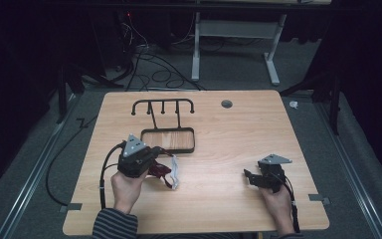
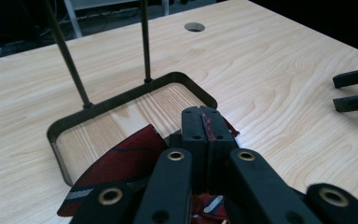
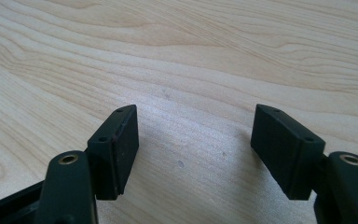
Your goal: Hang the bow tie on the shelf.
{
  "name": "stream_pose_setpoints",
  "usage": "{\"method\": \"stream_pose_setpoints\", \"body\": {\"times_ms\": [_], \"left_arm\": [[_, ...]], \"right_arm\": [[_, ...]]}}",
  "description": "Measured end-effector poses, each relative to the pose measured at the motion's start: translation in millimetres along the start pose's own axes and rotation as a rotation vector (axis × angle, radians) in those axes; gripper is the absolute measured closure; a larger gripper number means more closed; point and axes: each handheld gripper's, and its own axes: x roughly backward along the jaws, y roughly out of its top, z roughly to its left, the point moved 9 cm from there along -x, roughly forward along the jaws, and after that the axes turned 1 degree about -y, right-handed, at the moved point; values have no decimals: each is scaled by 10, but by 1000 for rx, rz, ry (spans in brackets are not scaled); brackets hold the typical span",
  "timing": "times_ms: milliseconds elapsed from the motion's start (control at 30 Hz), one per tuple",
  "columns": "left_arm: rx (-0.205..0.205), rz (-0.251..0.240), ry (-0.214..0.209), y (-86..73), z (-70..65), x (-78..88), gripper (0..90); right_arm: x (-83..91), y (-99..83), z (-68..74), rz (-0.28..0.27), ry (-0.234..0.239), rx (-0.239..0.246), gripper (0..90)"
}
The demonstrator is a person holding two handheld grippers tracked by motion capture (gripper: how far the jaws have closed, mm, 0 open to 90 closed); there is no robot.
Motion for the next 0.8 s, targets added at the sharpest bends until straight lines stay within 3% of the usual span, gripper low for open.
{"method": "stream_pose_setpoints", "body": {"times_ms": [533,800], "left_arm": [[20,-53,19,156,114,183,896],[12,-55,18,255,140,195,896]], "right_arm": [[0,0,1,0,-1,0,336],[0,0,-1,0,1,0,336]]}}
